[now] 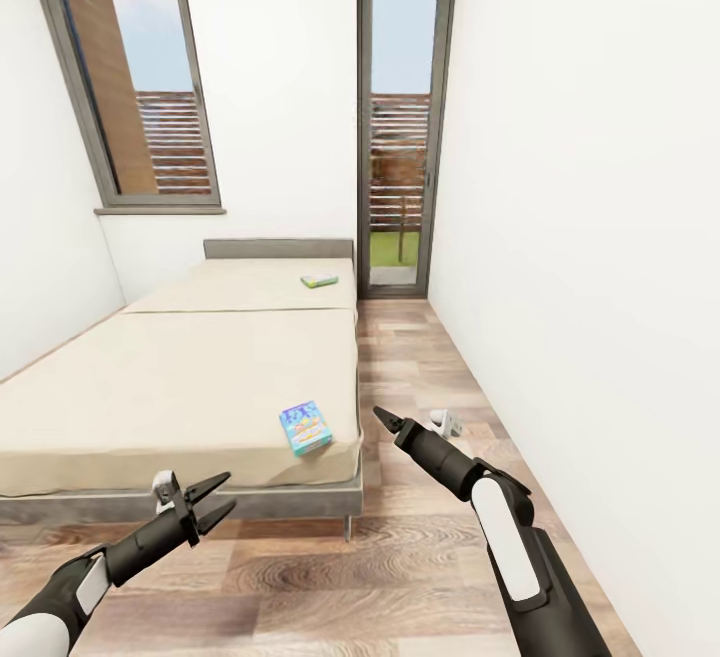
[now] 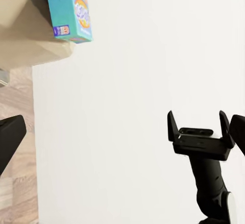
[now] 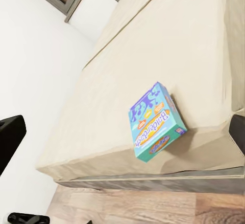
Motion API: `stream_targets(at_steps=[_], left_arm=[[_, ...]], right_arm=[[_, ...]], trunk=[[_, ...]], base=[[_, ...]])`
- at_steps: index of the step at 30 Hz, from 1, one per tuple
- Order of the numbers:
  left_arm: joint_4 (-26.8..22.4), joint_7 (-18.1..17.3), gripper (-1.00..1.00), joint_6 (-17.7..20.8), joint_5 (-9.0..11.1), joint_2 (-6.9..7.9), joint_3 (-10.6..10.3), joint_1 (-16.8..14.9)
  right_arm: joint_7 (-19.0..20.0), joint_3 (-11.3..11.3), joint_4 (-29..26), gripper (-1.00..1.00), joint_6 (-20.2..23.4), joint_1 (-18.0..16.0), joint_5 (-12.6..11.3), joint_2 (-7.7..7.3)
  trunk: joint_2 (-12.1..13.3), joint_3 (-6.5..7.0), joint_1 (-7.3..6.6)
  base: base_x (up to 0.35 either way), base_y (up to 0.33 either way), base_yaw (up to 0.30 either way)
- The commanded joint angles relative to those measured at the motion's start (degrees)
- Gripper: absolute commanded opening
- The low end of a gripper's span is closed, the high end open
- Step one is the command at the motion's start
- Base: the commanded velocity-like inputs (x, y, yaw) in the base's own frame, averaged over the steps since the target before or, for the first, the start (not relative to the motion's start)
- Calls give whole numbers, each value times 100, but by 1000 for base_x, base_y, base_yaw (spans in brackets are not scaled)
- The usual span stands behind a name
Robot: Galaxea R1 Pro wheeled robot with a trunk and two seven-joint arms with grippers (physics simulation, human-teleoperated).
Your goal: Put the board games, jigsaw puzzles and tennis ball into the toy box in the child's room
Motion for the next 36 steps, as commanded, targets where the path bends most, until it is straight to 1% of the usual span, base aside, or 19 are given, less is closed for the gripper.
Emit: stream_targets(at_steps=[1, 5, 16, 22, 36], left_arm=[[2, -15, 100, 63, 4, 0, 1, -3], [1, -19, 100, 59, 1, -2, -7, -3], [1, -13, 100, 59, 3, -2, -20, -3], [1, -11, 100, 61, -3, -32, -24, -3], [1, 45, 100, 64, -10, -77, -12, -3]], right_arm=[[10, -8, -3, 100, 28, -3, -7, 3], [8, -9, -3, 100, 31, -3, -7, 0], [-2, -1, -4, 100, 31, -3, -7, 3], [2, 0, -3, 100, 29, -3, -11, 3], [7, -3, -3, 100, 31, -3, -7, 3]], trunk=[[-2, -6, 1], [-2, -6, 1], [-2, -6, 1], [-2, -6, 1], [-2, -6, 1]], base=[[242, 0, 0], [194, -27, 0], [62, -23, 0], [155, -78, 0], [12, -6, 0]])
